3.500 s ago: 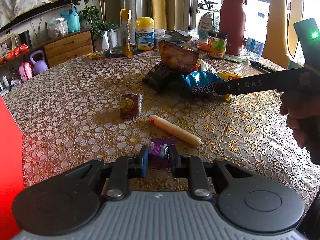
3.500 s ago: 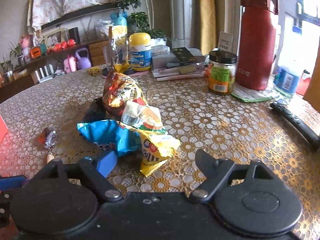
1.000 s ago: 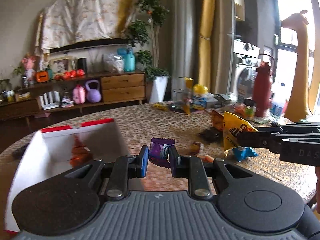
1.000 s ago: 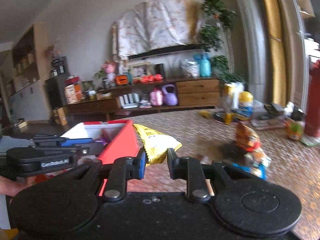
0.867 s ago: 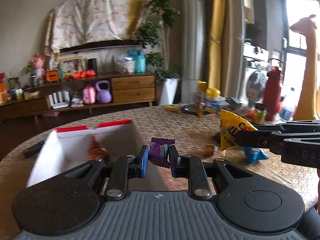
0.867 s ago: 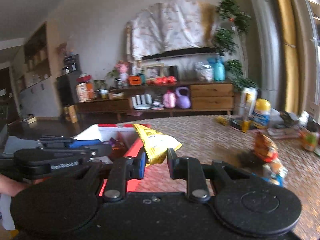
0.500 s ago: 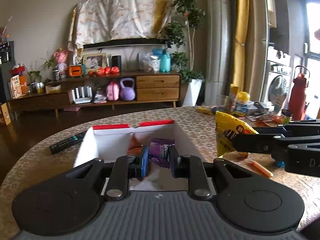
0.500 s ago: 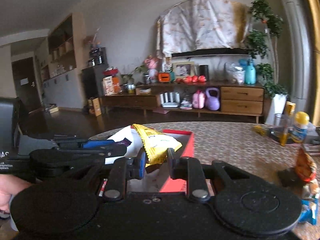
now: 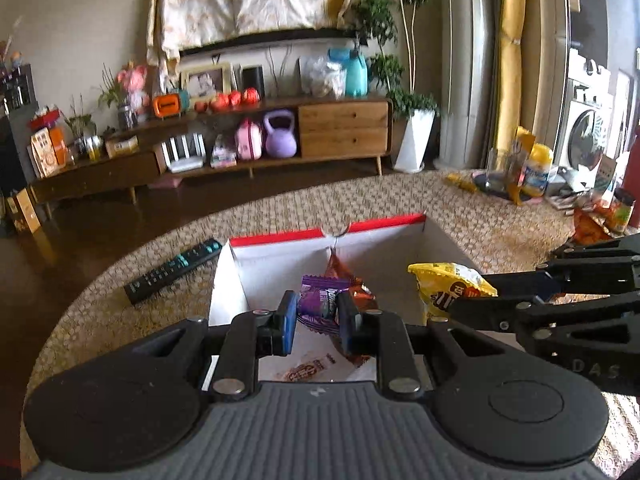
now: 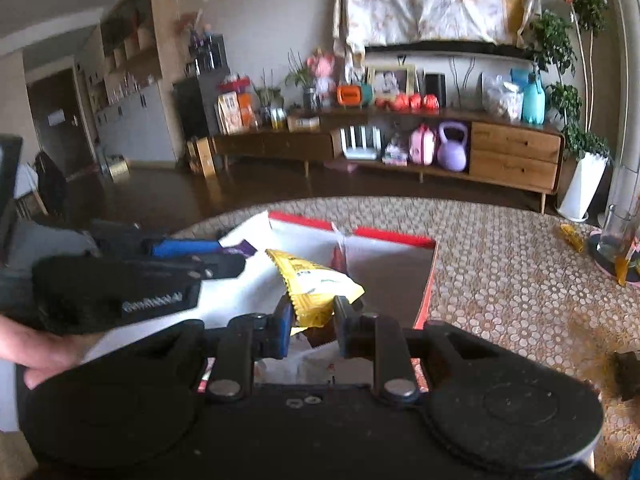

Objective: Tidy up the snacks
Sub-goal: 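Lower both held snacks into the box and open both grippers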

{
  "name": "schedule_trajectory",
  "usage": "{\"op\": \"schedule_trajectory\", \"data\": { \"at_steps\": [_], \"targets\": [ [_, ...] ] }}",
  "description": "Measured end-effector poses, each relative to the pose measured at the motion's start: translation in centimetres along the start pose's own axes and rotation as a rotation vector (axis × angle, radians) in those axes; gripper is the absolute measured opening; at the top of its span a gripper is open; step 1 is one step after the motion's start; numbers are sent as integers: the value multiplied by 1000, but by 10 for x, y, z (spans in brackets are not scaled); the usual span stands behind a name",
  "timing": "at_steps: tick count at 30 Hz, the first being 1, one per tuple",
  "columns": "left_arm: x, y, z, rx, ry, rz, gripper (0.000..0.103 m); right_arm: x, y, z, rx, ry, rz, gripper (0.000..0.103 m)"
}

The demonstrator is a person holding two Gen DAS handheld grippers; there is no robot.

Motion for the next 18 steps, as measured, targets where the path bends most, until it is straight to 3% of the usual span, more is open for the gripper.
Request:
{"op": "schedule_trajectory", "data": {
  "at_steps": [9, 18],
  "targets": [
    [-24, 4, 0, 6, 9, -82, 21, -21, 10, 9, -14, 14, -70, 21],
    [-32, 5, -4, 14, 9, -109, 21, -28, 10, 9, -14, 19, -104, 22]
  ]
}}
Point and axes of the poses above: each gripper's, at about its wrist camera, not at the fingertips, and x roughly against the way its jaws point, z to its right, y to its underside, the point moved 2 cm from there along -x, roughly the way its jaws point, and after that the axes turned 2 degrees about -z, right-handed, at the moved point
